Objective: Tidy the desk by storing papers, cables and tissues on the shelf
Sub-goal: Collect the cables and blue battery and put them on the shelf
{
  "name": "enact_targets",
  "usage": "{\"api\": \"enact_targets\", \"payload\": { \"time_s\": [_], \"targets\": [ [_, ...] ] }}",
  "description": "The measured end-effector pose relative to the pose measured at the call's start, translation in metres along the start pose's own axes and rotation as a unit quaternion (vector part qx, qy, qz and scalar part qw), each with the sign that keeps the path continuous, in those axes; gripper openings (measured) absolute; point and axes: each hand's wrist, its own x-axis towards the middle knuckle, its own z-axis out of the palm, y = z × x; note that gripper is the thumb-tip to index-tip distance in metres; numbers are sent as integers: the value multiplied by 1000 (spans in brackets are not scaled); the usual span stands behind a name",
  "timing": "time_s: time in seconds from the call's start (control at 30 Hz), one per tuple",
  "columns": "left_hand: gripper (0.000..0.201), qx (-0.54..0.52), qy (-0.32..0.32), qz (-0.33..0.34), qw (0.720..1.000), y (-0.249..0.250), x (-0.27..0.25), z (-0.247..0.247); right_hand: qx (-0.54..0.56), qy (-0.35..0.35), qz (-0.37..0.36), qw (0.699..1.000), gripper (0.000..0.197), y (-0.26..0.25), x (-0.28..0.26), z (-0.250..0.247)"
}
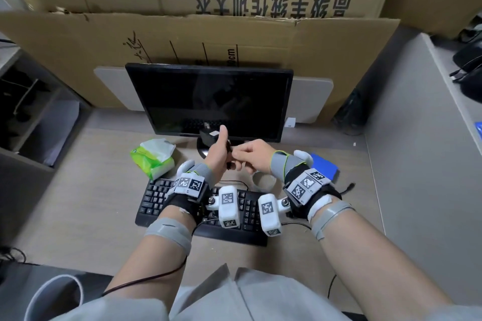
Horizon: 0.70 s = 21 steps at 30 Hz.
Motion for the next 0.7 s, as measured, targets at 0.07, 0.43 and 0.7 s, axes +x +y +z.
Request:
{"api": "enact_targets", "payload": {
  "time_s": [0.07,0.43,0.7],
  "targets": [
    [70,-80,3,-7,997,6,3,0,12,-28,5,1000,21,9,0,5],
    [54,-76,-25,16,997,18,4,-21,-55,90,65,992,37,80,-16,-7],
    [37,396,-8,42,917,-22,12,-31,-85,139,90,983,13,120,-12,-9]
  ]
}}
